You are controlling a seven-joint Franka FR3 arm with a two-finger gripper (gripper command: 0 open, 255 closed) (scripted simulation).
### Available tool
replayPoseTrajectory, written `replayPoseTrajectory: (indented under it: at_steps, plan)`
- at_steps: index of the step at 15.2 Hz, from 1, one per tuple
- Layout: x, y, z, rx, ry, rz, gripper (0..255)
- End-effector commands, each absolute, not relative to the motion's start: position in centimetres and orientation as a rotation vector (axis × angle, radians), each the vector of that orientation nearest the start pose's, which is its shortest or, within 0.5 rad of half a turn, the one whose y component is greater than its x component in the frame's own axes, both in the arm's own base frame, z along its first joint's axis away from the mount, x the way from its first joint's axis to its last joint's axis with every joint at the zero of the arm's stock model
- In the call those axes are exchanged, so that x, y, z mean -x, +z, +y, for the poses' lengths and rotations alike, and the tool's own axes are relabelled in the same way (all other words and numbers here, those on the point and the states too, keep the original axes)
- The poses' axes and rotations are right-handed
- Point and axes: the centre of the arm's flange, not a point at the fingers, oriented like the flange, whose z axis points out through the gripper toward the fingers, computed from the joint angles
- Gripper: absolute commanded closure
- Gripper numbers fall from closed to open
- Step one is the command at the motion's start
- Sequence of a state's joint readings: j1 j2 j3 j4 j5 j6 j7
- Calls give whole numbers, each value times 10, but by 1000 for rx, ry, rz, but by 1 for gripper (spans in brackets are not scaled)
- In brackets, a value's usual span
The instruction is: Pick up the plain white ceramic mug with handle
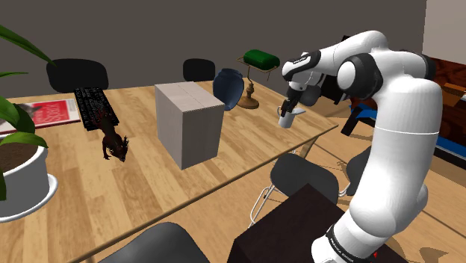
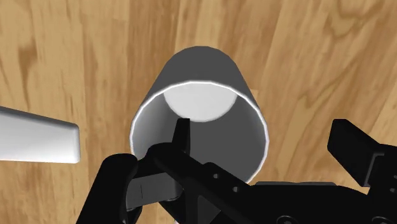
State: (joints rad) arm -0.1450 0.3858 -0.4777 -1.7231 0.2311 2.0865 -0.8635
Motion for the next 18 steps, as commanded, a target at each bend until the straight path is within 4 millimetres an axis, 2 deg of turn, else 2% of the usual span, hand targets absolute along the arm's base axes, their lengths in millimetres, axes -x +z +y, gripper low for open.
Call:
replayPoseTrajectory:
  at_steps: [1, 3, 4, 13, 18]
  plan:
    - [-553, 371, -348, 3128, -61, -253, 0]
    - [-553, 371, -348, 3128, -61, -253, 0]
    - [-553, 371, -348, 3128, -61, -253, 255]
    - [-553, 371, -348, 3128, -61, -253, 255]
    - [-553, 397, -348, 3128, -61, -253, 255]
